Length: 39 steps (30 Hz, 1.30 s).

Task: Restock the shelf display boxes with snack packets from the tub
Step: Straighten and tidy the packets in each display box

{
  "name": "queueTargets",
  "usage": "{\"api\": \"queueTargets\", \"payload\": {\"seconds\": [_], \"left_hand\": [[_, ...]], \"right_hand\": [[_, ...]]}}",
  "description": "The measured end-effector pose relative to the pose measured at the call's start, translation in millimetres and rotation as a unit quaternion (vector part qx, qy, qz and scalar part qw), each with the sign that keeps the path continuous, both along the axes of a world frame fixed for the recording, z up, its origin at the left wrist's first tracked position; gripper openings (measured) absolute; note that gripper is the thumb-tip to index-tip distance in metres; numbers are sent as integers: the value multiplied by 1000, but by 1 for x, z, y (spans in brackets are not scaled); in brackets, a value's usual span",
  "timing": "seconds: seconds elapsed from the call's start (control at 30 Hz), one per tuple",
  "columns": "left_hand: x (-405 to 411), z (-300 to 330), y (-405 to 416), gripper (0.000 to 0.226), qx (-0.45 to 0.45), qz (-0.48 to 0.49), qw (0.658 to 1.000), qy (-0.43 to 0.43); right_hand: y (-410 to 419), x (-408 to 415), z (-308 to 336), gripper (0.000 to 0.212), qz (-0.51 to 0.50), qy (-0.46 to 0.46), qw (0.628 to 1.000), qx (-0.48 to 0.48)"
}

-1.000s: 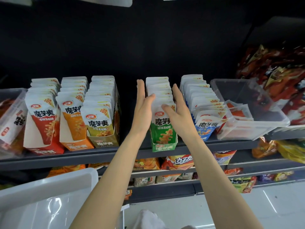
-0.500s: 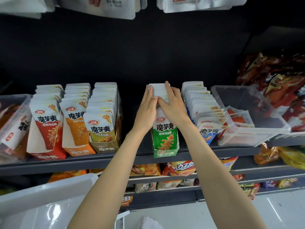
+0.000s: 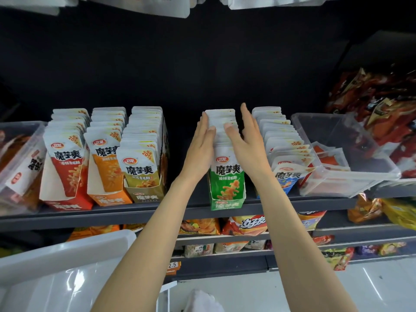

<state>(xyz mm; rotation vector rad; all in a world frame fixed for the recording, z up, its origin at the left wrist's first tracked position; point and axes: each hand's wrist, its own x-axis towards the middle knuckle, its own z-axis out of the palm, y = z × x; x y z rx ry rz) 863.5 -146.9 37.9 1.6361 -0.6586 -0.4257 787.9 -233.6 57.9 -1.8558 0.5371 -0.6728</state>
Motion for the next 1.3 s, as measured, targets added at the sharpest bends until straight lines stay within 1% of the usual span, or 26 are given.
{"api": "queueTargets", "payload": {"seconds": [0.07,0.13,0.23,0.33,0.37,0.43,0.53,0.6,0.67,0.73,0.8,0.83,0.9,0.97,1.03,1.2,1.27,1.3], "left_hand": [[-5,3,6,53,-28,6,999,46],[-9,0,12,56,-57,19,993,100],[-19,-13,19,79,-58,6,986,156],[-39,-22,19,67,-77,-10,980,182],[-44,-22,18,70,-85,-7,978,188],[-51,-19,15,77,-88,-4,979,183],[-52,-12,13,84,-65,-8,984,164],[-51,-10,14,85,-46,-17,987,154],[-51,-9,18,79,-43,-1,988,151],[-55,-12,25,65,-49,50,987,147],[-59,-13,34,51,-39,96,988,111],[-59,-14,37,47,-36,100,990,96],[-61,-14,40,43,-42,85,991,93],[-62,-12,40,44,-50,70,992,88],[-63,-9,38,46,-48,58,993,86],[-67,-13,35,52,-26,58,995,82],[-67,-14,35,57,-26,60,994,90],[-67,-15,35,59,-27,61,993,93]], "right_hand": [[7,-12,-1,58,-6,-31,999,35],[13,-23,-9,60,-8,-50,997,59],[19,-36,-29,66,-10,-21,996,84],[26,-40,-42,62,4,16,995,94],[28,-40,-46,61,10,19,996,83],[30,-39,-49,60,12,23,997,68],[27,-39,-48,56,5,21,997,71],[25,-39,-49,54,7,18,998,63],[25,-38,-51,55,8,25,999,46],[26,-39,-54,55,-3,31,999,40],[28,-43,-57,54,-20,28,999,27],[28,-45,-59,53,-26,26,999,14],[31,-48,-63,51,-30,20,999,-3],[32,-49,-62,52,-33,11,999,5],[30,-47,-58,53,-30,15,999,-10],[27,-45,-61,56,-41,101,988,-110],[28,-47,-66,58,-39,109,985,-124],[28,-48,-67,60,-33,106,987,-117]]}}
